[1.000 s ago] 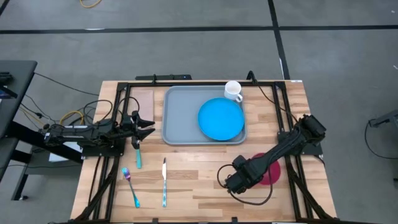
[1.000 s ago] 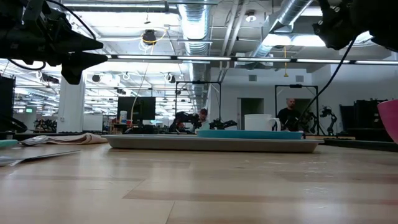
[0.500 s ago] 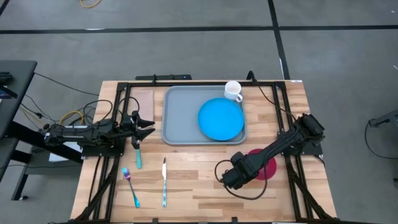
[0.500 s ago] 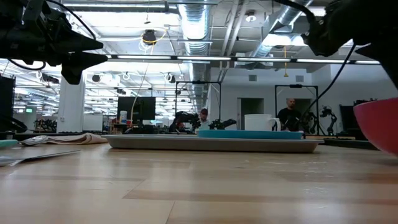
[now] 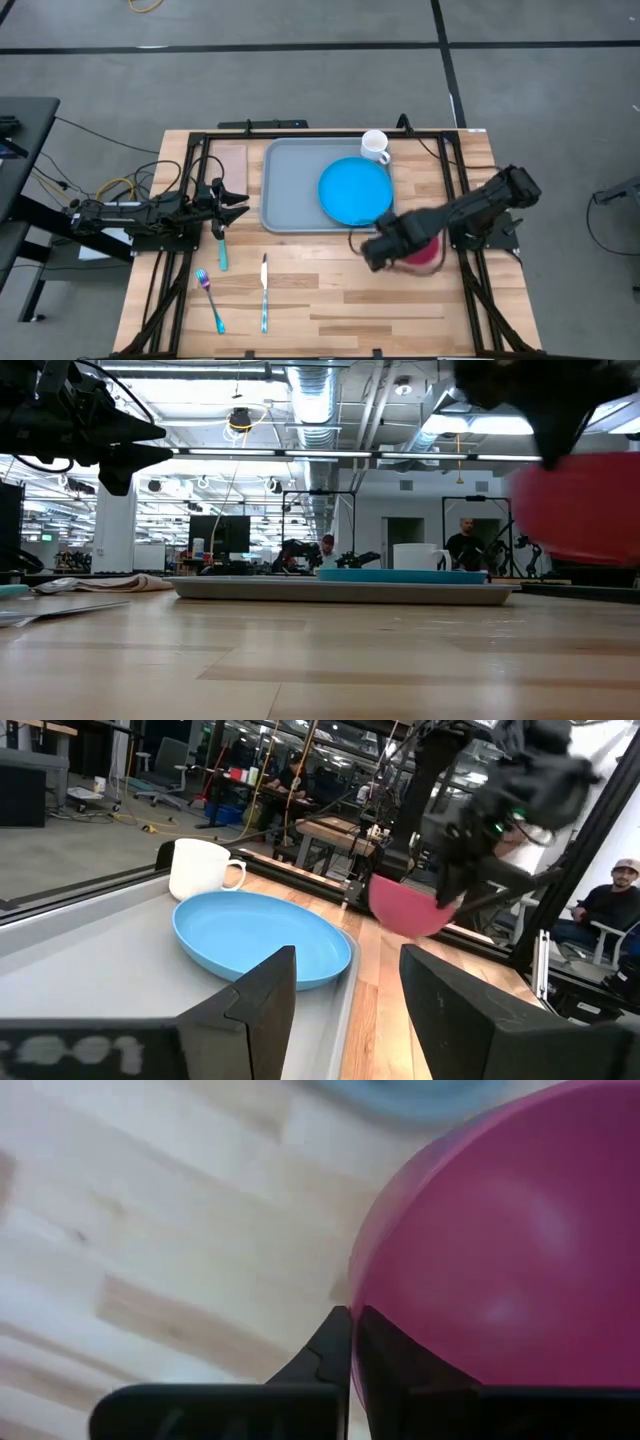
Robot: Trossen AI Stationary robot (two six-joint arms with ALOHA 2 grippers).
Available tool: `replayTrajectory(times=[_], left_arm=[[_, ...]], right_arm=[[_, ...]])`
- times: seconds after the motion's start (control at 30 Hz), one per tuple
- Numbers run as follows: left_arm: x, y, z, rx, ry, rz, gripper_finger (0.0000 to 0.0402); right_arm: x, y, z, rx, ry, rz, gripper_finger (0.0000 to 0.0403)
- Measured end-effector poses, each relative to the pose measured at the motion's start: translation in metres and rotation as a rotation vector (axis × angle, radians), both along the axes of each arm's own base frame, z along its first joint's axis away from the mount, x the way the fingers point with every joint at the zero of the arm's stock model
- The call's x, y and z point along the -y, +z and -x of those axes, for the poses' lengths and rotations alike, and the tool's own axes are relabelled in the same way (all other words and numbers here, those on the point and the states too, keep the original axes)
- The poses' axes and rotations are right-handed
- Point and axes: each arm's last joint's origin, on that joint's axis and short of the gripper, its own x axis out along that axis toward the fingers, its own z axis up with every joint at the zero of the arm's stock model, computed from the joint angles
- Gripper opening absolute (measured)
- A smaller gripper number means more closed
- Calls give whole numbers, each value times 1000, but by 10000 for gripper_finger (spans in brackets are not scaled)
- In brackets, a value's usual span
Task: Set up tray
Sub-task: Put the red bowl on top of the blue plate on the gray serving tray
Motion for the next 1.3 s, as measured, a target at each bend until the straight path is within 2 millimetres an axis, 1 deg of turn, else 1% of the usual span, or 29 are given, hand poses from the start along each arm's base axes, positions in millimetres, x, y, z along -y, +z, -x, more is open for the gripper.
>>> replayTrajectory(times=[0.1,0.2,0.33,0.47,0.6,0.67,0.77,0.93,1.07,1.13,1.3], left_arm=[[0,0,0,0,0,0,169],[0,0,0,0,0,0,169],[0,0,0,0,0,0,169],[0,0,0,0,0,0,169],[0,0,0,0,0,0,169],[0,0,0,0,0,0,169],[0,0,0,0,0,0,169],[0,0,0,0,0,0,169],[0,0,0,0,0,0,169],[0,0,0,0,0,0,169],[0,0,0,0,0,0,169]], right_arm=[[26,9,-11,37,45,26,1],[56,18,-28,66,120,54,1],[97,21,-52,81,216,81,1],[133,18,-69,83,273,92,1],[158,4,-83,77,315,64,0],[164,-6,-88,69,343,39,0],[167,-23,-97,52,383,6,0],[166,-41,-105,21,441,-30,0],[164,-46,-108,10,467,-33,1],[163,-46,-108,11,472,-33,8],[164,-45,-112,46,473,-18,54]])
